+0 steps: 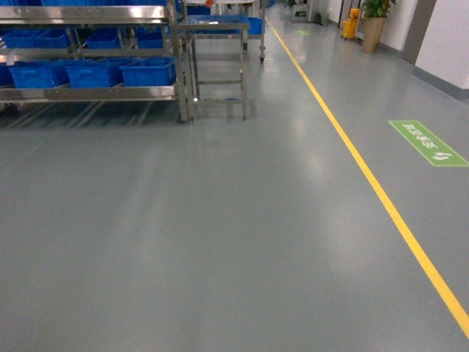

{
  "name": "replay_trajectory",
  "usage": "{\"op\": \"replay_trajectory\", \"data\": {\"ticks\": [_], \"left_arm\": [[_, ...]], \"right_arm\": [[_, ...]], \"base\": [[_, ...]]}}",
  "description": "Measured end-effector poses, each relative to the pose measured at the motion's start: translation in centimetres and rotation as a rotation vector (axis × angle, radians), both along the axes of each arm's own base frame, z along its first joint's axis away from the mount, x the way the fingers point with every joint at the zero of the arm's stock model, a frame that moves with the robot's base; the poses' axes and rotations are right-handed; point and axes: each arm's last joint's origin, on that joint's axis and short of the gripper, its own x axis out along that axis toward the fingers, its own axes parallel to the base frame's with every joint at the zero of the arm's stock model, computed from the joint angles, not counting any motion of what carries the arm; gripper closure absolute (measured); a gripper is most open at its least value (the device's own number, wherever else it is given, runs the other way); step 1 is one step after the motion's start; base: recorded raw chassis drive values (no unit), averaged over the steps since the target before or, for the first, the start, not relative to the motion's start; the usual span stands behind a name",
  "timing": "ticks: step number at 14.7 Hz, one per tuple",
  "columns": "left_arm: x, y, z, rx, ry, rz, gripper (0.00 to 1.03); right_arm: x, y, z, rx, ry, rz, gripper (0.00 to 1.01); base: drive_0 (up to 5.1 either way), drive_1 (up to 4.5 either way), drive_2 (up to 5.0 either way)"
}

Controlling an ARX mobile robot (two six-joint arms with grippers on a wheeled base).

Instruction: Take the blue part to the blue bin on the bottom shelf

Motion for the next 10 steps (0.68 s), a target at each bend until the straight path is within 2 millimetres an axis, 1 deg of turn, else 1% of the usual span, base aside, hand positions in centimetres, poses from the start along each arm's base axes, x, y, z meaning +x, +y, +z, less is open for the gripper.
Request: {"op": "replay_trajectory", "data": {"ticks": [10], "left_arm": [[0.02,-0.01,-0.03,0.001,0.003,0.000,0.60]], "right_arm": [[0.00,0.00,0.04,0.000,-0.004,0.000,0.03]], "base": [[0.0,4.32,-4.3]]}}
